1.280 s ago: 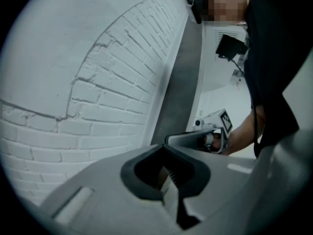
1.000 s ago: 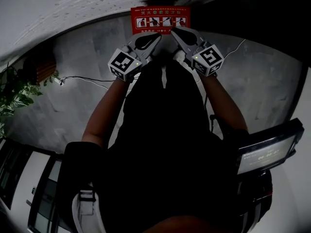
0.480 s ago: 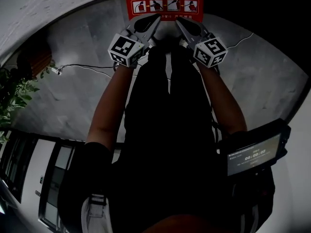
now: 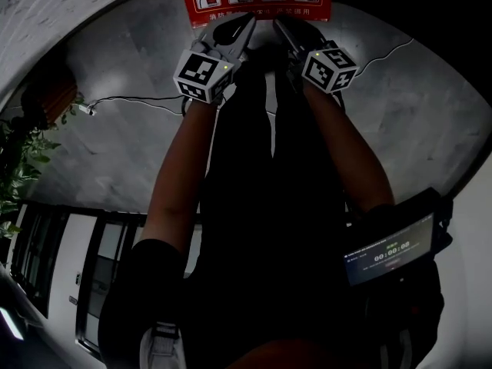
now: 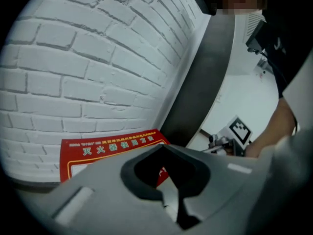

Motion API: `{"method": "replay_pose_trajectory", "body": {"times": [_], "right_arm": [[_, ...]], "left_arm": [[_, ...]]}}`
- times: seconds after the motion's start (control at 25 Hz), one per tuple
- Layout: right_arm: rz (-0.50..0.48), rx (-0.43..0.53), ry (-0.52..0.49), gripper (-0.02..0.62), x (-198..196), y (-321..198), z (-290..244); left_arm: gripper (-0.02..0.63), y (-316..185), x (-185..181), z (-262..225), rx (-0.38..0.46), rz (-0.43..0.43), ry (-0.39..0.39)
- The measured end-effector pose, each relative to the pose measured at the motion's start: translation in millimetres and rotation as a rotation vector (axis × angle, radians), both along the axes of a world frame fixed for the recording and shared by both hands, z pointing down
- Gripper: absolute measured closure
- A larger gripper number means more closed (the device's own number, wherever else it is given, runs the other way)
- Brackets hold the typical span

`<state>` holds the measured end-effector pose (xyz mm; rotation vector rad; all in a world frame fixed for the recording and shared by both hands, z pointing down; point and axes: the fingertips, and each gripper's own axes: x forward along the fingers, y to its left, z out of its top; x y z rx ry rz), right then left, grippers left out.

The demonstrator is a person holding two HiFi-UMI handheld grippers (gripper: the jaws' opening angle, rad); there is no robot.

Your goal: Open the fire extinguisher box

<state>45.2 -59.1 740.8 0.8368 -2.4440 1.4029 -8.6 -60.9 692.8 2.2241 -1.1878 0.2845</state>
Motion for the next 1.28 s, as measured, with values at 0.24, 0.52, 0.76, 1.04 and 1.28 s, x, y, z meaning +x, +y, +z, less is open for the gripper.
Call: {"method": "replay_pose_trajectory", "body": {"times": [0.24,0.52,0.76,1.04,1.28], "right_arm": [[0.055,-0.195,-0.045,0.426,12,14,31],[0.107,-0.330,-0.084,0.396,18,17,65],[0.133,-0.395,-0.120,0.411,22,16,74],[0.175,-0.447,-0.141,0.427,25,5,80],[0.192,-0.482,-0.162,0.473,25,8,83]], "left_arm": [[0.604,5,19,4,-0.055,0.004,0.015],[0.604,16,30,11,-0.049,0.034,0.010],[0.604,20,31,13,-0.047,0.030,0.021],[0.604,22,32,11,-0.049,0.036,0.020],[0.604,27,27,14,-0.054,0.030,0.023]]}}
